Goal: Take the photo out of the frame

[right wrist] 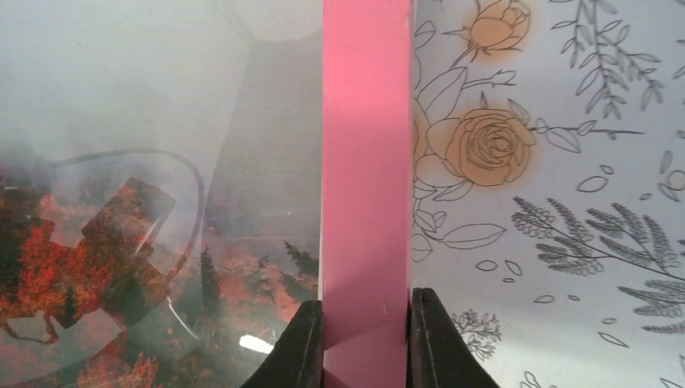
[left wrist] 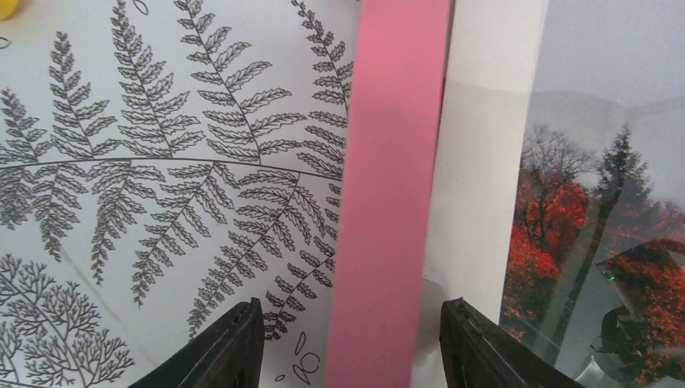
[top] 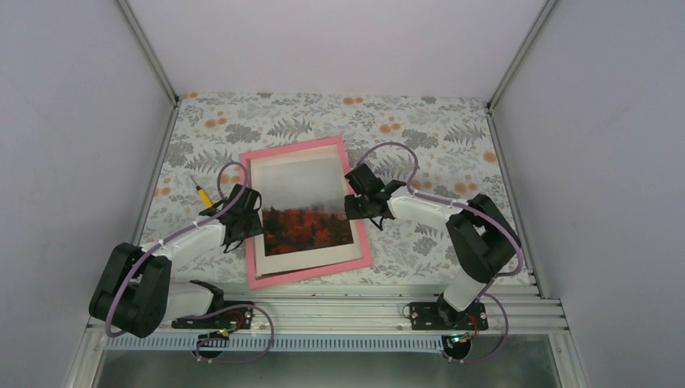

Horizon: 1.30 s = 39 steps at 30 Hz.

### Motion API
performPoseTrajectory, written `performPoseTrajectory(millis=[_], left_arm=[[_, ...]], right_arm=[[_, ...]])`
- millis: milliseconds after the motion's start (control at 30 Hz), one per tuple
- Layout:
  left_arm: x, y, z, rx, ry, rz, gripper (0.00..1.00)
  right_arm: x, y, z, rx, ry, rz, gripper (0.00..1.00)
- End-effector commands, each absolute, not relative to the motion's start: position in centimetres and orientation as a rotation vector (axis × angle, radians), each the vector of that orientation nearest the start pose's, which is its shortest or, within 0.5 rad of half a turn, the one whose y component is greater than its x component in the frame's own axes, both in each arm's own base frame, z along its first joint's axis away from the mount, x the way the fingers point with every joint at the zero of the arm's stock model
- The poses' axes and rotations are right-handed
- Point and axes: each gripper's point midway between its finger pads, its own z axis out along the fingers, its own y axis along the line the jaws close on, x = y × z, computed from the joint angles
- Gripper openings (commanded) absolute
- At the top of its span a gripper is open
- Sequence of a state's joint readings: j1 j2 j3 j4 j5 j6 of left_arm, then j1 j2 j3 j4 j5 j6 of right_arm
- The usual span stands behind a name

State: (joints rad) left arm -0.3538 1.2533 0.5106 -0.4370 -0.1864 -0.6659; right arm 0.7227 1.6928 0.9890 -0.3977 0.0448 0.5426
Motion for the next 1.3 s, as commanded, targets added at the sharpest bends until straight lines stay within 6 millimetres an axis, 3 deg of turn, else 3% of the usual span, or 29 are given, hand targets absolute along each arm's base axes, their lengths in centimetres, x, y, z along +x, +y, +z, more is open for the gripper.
performPoseTrajectory(millis=[0,200,567,700,833,967,1267], left_arm=[[24.8,-4.9,2.6,-0.506,2.644,0.015,0.55],[24.8,-4.8,2.4,-0.503,2.655,0.031,0.54],[25.2,-4.8,3.3,-0.508,2.635,0.028,0.43],[25.2,-4.9,3.4,-0.511,2.634,0.022,0.37],[25.6,-5.1,4.5,-0.511,2.611,0.003,0.3],[26.0,-5.3,5.9,-0.502,2.586,-0.011,0.29],[27.4,-7.7,8.9,-0.427,2.551,-0.08,0.24]], right_arm=[[31.0,26.2,7.9,-0.197,2.595,0.486,0.04],[30.7,26.3,7.6,-0.203,2.59,0.525,0.04],[30.8,27.1,9.7,-0.199,2.517,0.647,0.04],[30.8,27.1,9.5,-0.2,2.522,0.645,0.04],[30.9,26.4,9.2,-0.187,2.525,0.601,0.04],[31.3,25.4,9.0,-0.175,2.53,0.539,0.04],[31.9,23.0,10.9,-0.147,2.507,0.417,0.04]])
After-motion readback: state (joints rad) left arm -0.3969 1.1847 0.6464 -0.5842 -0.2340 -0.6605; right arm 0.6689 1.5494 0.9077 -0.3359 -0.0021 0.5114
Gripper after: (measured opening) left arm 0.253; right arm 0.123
